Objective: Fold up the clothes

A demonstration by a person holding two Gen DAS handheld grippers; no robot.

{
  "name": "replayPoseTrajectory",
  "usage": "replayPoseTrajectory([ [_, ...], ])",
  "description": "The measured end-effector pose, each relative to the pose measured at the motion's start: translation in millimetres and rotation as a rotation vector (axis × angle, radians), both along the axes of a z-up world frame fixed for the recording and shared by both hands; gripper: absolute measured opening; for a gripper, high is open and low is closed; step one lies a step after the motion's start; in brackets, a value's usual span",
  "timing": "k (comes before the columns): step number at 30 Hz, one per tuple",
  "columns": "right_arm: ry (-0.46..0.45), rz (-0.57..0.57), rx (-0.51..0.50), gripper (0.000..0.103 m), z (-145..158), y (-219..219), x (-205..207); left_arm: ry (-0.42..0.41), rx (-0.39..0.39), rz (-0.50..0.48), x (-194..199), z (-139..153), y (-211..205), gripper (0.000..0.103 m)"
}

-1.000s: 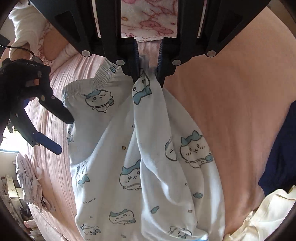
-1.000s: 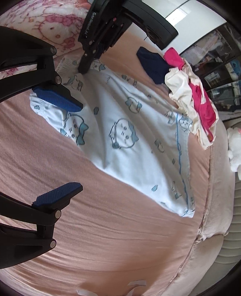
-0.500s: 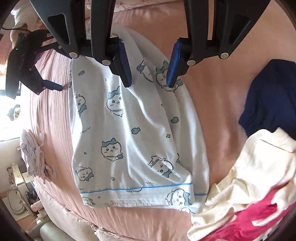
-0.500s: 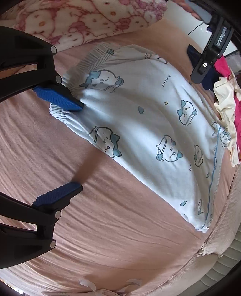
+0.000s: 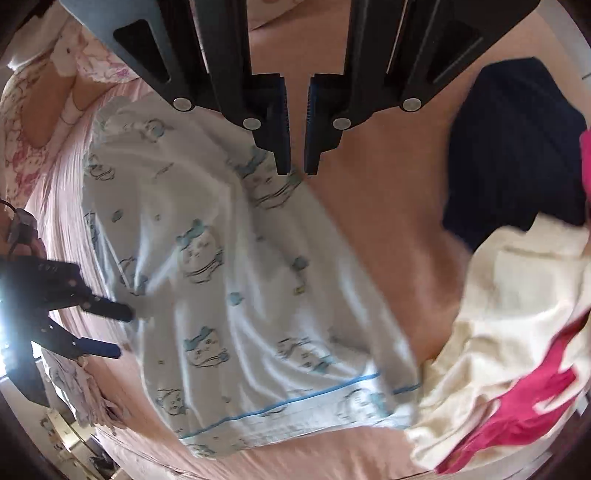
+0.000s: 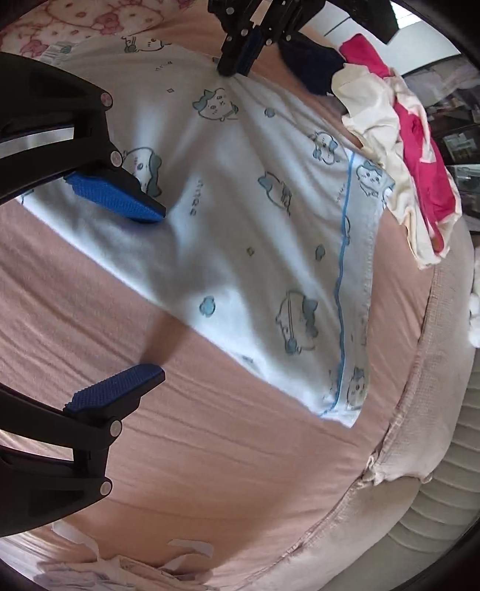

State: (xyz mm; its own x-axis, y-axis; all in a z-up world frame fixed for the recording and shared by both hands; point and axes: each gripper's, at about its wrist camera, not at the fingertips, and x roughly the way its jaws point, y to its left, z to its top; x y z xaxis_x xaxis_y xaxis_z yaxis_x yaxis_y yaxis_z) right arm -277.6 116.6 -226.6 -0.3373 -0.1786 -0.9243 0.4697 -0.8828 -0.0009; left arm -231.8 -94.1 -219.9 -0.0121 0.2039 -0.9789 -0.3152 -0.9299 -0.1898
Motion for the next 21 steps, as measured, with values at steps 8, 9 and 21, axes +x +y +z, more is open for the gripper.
replayPoseTrajectory([
  [8, 0.045, -0.067, -0.056, 0.079, 15.5, 8.0, -20.2, 0.102, 0.332, 0.322, -75.2, 10.5, -48.5, 0.039],
  [9, 0.047, -0.065, -0.052, 0.079, 15.5, 5.8, -21.9, 0.111, 0.302, 0.317, -78.5, 11.0, -61.2, 0.053],
  [21, 0.064, -0.097, -0.068, 0.079, 12.6, -6.2, -49.5, 0.365, 0.119, 0.215, -114.3, 27.4, -55.3, 0.005],
])
